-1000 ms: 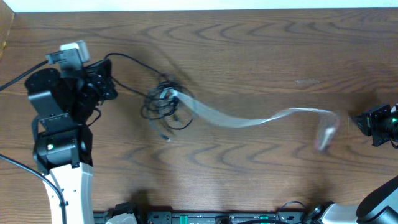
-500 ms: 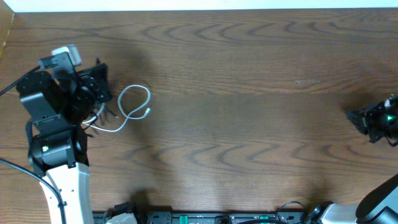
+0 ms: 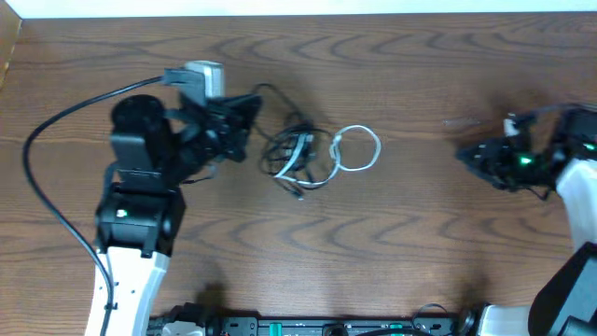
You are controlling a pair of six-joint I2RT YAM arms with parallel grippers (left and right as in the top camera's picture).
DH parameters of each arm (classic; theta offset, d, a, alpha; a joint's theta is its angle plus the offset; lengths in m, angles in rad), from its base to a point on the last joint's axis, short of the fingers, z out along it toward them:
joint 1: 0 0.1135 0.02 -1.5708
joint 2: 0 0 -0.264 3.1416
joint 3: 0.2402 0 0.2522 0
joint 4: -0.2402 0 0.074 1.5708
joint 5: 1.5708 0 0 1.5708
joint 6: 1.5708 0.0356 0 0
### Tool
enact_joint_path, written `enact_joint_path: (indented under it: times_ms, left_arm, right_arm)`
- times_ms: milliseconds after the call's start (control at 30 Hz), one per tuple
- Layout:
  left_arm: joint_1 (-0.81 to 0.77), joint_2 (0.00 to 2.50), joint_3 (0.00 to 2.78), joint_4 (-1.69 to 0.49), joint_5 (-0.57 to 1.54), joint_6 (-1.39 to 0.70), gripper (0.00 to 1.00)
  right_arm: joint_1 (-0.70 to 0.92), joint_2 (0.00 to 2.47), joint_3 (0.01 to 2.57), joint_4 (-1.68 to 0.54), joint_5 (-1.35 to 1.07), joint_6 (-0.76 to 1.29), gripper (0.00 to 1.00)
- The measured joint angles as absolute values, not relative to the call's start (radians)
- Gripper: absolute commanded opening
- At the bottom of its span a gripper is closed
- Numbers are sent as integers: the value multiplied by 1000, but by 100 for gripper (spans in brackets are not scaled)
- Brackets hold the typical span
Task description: Untangle cables
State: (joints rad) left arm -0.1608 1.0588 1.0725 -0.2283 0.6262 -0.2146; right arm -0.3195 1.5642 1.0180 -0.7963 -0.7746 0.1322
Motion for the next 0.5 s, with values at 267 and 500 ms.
enact_joint_path:
  times_ms: [267,500]
  left_arm:
    - [-319,1064,1073,-176,573,-237,8]
    - [-385,1117,1073,-175,547,-239,8]
  right_arm:
    - [-28,1564,1018,-725,-852,94,40]
    - [181,1564,1018,-560,-897,184,40]
